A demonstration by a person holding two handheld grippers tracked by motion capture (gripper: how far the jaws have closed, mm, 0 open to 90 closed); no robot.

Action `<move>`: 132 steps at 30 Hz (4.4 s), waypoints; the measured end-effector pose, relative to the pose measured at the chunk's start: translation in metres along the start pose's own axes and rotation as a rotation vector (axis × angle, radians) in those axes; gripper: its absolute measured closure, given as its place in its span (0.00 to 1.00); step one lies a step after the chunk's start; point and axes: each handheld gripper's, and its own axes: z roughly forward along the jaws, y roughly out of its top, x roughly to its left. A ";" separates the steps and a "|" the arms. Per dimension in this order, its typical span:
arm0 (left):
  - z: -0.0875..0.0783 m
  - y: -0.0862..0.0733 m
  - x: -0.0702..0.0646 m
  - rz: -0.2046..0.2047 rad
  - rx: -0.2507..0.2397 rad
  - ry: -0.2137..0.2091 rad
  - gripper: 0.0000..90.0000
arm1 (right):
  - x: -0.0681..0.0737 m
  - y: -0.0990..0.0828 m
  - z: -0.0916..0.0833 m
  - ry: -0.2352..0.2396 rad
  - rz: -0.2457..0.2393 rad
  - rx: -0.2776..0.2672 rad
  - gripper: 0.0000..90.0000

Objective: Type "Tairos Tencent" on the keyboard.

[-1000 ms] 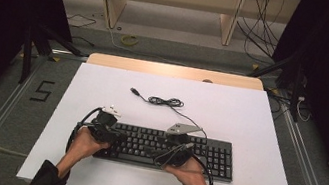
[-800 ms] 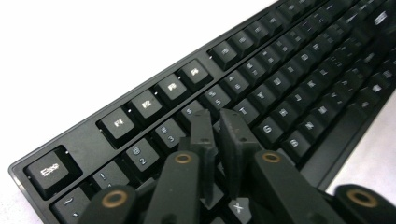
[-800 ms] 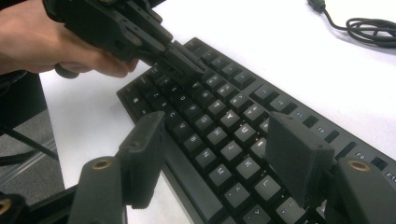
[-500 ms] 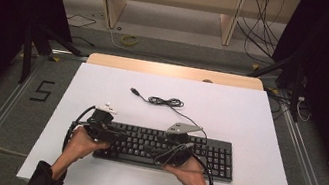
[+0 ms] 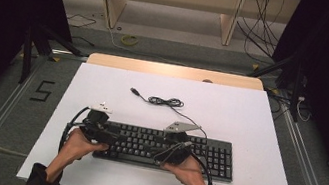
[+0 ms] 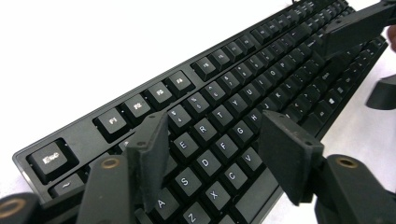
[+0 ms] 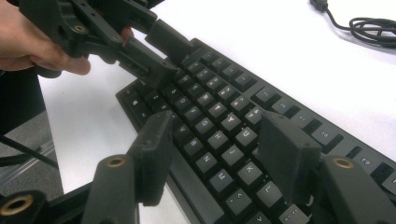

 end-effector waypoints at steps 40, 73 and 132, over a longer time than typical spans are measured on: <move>-0.014 -0.014 -0.009 0.018 -0.072 -0.051 0.38 | -0.004 -0.003 0.029 -0.008 -0.024 0.106 1.00; -0.014 -0.017 -0.009 0.024 -0.058 -0.052 0.38 | 0.000 -0.009 0.044 0.003 -0.029 0.152 1.00; 0.010 -0.011 -0.019 0.143 0.097 -0.045 0.99 | -0.019 -0.025 -0.028 -0.042 0.039 -0.052 0.44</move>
